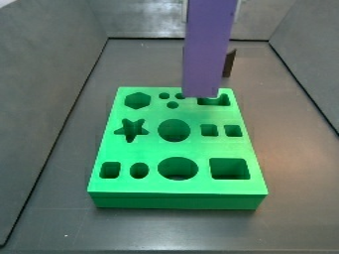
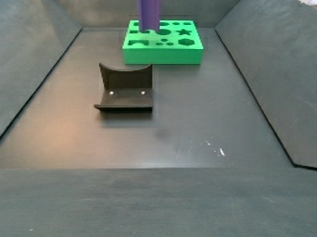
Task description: Insert the arch object.
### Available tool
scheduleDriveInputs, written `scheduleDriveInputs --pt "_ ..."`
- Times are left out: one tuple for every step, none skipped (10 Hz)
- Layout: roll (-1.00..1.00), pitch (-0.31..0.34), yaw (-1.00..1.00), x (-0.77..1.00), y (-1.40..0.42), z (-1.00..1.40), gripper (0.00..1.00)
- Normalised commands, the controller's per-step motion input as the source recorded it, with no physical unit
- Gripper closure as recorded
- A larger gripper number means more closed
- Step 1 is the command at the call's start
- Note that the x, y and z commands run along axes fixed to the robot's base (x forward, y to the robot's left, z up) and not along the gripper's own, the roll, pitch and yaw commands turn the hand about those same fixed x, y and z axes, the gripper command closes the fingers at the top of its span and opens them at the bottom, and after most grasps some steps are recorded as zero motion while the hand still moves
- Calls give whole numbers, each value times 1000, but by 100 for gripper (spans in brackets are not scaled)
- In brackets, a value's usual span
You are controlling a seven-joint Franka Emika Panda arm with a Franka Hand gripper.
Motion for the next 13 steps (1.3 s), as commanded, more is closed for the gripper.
scheduleDriveInputs --pt "246 143 -14 880 0 -177 100" --pt "231 126 -20 803 0 -174 100" --pt "201 94 -20 654 0 -154 100" --pt "214 94 0 620 0 -174 100" --pt "211 76 0 537 11 -180 100" --pt "183 49 0 414 3 -186 100" --pt "114 13 0 217 0 -171 100" --pt "61 0 0 51 14 -140 100" --pt "80 0 0 0 0 -91 100" --pt "57 0 0 0 17 -114 100" --pt "63 0 0 9 120 -143 100" --pt "77 19 0 114 191 -157 100" --pt "71 27 0 271 120 -149 100"
